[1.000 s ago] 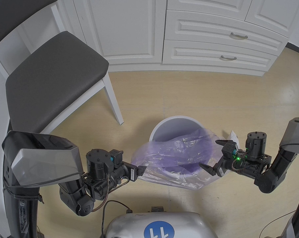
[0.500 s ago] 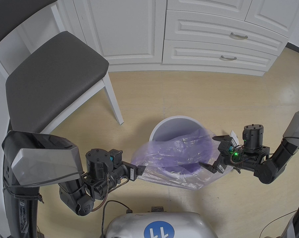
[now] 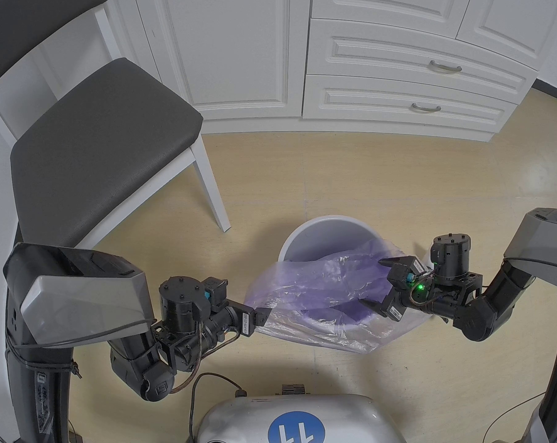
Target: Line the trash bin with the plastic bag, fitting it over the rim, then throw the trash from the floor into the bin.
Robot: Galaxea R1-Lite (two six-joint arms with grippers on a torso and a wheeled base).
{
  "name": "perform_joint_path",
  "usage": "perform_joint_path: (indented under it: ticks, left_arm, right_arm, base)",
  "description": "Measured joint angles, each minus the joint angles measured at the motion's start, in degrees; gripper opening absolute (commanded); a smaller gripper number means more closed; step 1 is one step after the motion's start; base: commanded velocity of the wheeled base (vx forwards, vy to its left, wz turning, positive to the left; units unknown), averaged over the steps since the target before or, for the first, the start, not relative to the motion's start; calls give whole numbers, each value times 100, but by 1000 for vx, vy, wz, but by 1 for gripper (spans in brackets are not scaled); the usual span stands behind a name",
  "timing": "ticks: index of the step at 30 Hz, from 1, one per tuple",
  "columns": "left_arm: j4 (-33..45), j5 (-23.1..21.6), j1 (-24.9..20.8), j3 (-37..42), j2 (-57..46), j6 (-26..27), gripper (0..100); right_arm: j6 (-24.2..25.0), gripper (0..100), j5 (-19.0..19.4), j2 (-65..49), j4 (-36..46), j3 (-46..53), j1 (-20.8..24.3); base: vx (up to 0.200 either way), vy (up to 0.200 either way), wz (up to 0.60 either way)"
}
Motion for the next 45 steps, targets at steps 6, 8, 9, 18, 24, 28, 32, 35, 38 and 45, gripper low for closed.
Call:
perform_joint_path:
  ticks: [6, 8, 9, 18, 24, 28, 32, 35, 38, 45]
  left_arm:
    - [-13, -27, 9, 7, 2, 0, 100]
    - [-95, -46, 9, 24, 2, -2, 100]
    - [-158, -60, 9, 35, 5, -2, 100]
    - [-304, -545, 55, 333, -124, -11, 100]
    - [-325, -1604, 232, 835, -430, 17, 100]
    - [-344, -2344, 422, 1143, -579, 227, 100]
    - [-352, -2820, 621, 1436, -712, 486, 100]
    - [-361, -2943, 717, 1587, -813, 566, 100]
    - [-366, -3009, 794, 1716, -951, 614, 100]
    - [-363, -3050, 869, 1819, -1213, 658, 100]
  right_arm:
    - [80, 0, 32, 122, -79, -199, 30]
    - [230, 0, 33, 111, -104, -272, 38]
    - [360, 0, 35, 99, -123, -311, 46]
    - [2204, 0, 55, -20, -288, -536, 196]
    - [3619, 0, 13, -61, -285, -755, 364]
    - [4324, 0, -138, -30, 5, -1229, 491]
    - [5211, 0, -351, 80, 350, -1990, 625]
    - [5622, 0, -507, 229, 462, -2492, 697]
    - [5920, 0, -694, 494, 533, -3029, 752]
    - [6357, 0, -1291, 1232, 585, -4230, 796]
  base:
    - [0, 0, 0]
    - [0, 0, 0]
    - [0, 0, 0]
    - [0, 0, 0]
    - [0, 0, 0]
    - [0, 0, 0]
    - [0, 0, 0]
    - [0, 0, 0]
    - [0, 0, 0]
    - [0, 0, 0]
